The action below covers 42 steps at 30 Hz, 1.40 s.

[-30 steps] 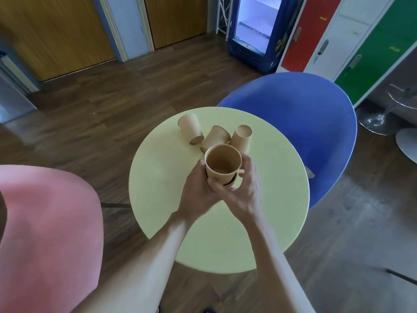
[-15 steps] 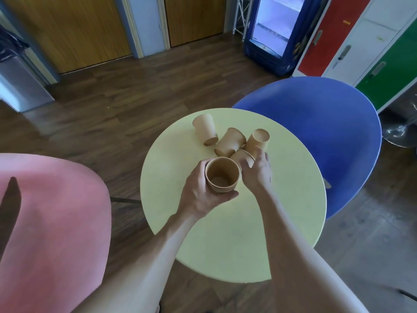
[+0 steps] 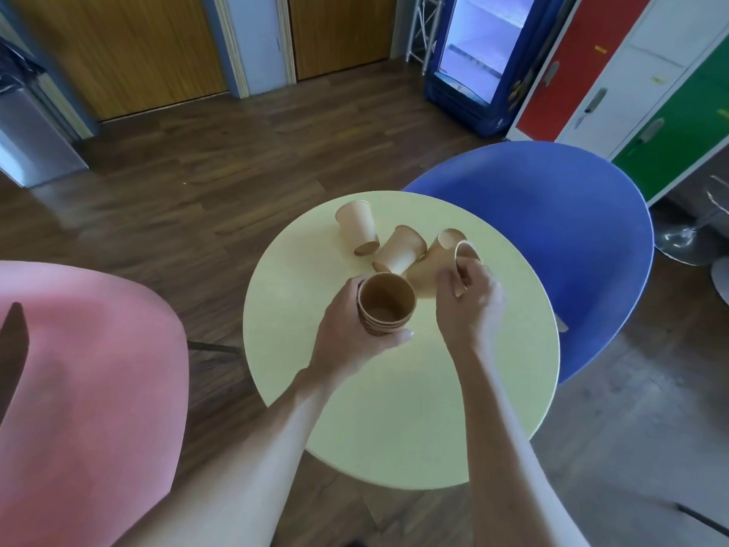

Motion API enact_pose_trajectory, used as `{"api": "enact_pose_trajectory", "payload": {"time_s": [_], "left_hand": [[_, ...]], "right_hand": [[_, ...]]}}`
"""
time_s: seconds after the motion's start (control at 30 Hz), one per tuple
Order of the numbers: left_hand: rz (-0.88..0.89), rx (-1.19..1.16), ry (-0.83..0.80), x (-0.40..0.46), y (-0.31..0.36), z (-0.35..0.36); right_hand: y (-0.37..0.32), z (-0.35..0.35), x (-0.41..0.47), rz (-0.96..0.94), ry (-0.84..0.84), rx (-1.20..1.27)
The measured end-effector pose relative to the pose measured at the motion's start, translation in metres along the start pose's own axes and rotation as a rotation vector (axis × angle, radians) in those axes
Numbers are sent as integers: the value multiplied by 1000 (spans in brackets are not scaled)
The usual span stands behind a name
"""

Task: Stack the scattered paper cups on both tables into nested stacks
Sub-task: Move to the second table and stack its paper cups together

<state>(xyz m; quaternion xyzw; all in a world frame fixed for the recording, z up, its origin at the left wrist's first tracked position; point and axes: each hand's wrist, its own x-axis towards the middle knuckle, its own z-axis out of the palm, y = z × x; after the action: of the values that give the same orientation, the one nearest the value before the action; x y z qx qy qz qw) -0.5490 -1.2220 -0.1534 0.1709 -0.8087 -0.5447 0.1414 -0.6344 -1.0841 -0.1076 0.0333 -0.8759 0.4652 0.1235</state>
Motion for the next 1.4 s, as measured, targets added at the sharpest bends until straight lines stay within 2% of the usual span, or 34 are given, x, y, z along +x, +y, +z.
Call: {"api": "enact_pose_trajectory", "payload": {"time_s": [0.07,0.13,0.33,0.5,0.6,0.7,0.77,0.87,1.03,1.17,1.23,1.4], "left_hand": [[22,31,20,3,1,2],[47,60,44,7,1,4],[-40,101,33,22,7,6],[-91,77,31,28,8,6],[-119,32,45,32,8,7],[-104,64,55,34,8,7],[-87,67,61,35,6,8],[-72,50,79,38,3,9],[-51,13,102,41,-1,11],[-15,19,104,43,-4,12],[-11,18,102,44,-5,12],[5,22,109,46,-4,14]], "right_hand": [[-20,-10,-6,-90,149,80],[-39,-15,-9,-165,197,134],[-55,-8,-20,-331,33,180],[-41,7,-23,-456,-98,-58],[-35,13,-21,-487,-137,-188],[-38,16,-14,-511,-94,-123],[-37,20,-2,-485,5,-39],[-27,32,25,-274,61,-113],[-4,46,73,-38,-217,-457],[10,55,91,130,-462,-564],[17,56,93,150,-542,-592],[28,60,92,60,-452,-652]]}}
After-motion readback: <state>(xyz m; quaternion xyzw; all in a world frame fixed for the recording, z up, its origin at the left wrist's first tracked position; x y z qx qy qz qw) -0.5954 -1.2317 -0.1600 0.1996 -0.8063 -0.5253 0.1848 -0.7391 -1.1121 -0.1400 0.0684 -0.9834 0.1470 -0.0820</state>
